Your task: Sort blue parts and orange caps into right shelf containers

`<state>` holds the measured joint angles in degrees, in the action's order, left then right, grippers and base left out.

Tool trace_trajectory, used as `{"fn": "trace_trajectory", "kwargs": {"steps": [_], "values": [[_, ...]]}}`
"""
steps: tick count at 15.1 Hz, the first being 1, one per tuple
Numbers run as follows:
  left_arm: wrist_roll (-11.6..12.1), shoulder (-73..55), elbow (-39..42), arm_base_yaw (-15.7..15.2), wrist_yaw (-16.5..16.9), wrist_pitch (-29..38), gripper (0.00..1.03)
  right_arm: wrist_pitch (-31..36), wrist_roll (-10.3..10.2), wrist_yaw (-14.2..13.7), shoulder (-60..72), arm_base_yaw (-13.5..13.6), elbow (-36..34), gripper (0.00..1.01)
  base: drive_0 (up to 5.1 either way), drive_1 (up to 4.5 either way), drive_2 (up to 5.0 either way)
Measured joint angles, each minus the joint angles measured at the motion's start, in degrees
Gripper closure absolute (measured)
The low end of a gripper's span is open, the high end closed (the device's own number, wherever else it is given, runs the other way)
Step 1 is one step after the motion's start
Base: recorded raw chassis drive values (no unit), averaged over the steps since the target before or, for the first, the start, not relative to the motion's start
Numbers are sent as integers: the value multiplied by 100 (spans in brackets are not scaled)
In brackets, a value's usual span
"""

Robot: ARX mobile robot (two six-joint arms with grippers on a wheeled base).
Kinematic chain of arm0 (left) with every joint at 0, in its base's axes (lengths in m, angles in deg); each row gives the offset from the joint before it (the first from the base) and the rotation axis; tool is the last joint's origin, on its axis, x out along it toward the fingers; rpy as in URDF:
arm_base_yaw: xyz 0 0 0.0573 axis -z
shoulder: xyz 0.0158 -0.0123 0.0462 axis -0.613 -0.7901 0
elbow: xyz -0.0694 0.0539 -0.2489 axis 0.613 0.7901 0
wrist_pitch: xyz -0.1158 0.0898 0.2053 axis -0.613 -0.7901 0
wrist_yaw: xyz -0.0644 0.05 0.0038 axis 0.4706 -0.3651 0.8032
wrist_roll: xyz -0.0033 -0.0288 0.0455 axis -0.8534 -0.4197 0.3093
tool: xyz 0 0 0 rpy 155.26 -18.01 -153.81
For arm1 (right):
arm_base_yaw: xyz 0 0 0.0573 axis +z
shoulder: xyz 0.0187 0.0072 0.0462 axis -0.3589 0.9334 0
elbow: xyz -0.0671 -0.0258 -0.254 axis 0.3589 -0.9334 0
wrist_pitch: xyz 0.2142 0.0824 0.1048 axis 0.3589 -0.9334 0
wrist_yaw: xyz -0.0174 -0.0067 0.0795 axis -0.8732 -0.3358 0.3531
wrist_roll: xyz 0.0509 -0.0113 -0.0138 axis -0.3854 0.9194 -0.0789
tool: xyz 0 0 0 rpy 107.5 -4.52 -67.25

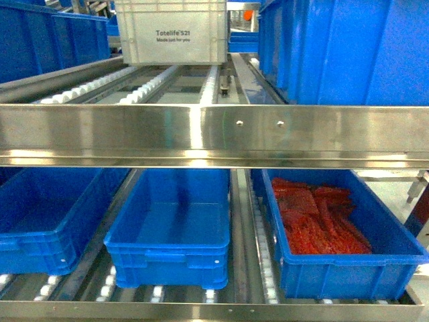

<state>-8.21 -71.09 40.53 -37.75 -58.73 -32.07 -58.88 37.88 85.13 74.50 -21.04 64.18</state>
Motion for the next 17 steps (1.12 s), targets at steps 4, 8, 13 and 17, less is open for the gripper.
{"fn": "trace_trajectory", "kwargs": {"steps": [4,8,13,17], "values": [[0,0,0,0,-2,-4,62,-4,0,4,0,0,0,58,-494,250,250],[0,0,0,0,-4,-2,62,-4,0,4,2,0,0,58,-490,255,255],[0,0,0,0,-2,0,62,-2,0,4,2,0,0,58,-487,258,258],[0,0,0,0,-4,-4,62,-2,0,4,0,0,0,58,-494,252,252]]}}
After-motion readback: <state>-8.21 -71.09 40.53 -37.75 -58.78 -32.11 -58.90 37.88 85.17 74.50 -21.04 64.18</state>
